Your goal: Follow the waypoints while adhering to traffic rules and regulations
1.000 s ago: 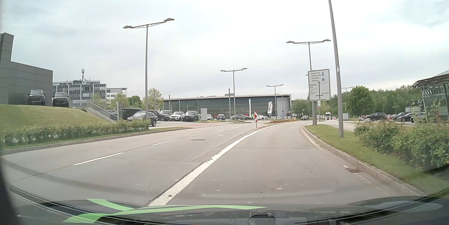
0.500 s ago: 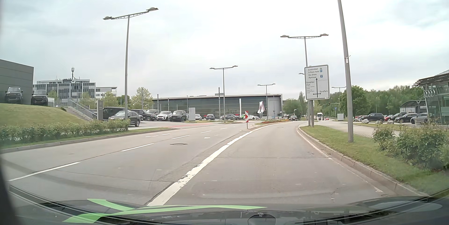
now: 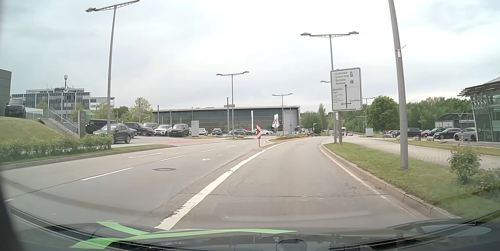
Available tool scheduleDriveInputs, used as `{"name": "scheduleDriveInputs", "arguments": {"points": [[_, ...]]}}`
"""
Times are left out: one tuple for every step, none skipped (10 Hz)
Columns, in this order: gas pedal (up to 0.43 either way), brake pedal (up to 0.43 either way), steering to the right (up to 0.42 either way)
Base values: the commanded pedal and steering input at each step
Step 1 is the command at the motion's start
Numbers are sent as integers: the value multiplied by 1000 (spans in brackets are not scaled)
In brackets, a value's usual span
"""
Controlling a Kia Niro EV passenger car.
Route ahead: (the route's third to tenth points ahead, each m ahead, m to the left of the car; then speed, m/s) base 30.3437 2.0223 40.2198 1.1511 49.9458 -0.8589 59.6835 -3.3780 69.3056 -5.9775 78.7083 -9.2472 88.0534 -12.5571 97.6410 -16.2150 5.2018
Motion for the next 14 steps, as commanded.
{"name": "scheduleDriveInputs", "arguments": {"points": [[79, 0, 77], [79, 0, 77], [79, 0, 76], [79, 0, 72], [79, 0, 67], [79, 0, 62], [59, 0, 58], [59, 0, 52], [59, 0, 45], [59, 0, 36], [59, 0, 32], [59, 0, 27], [67, 0, 21], [67, 0, 17]]}}
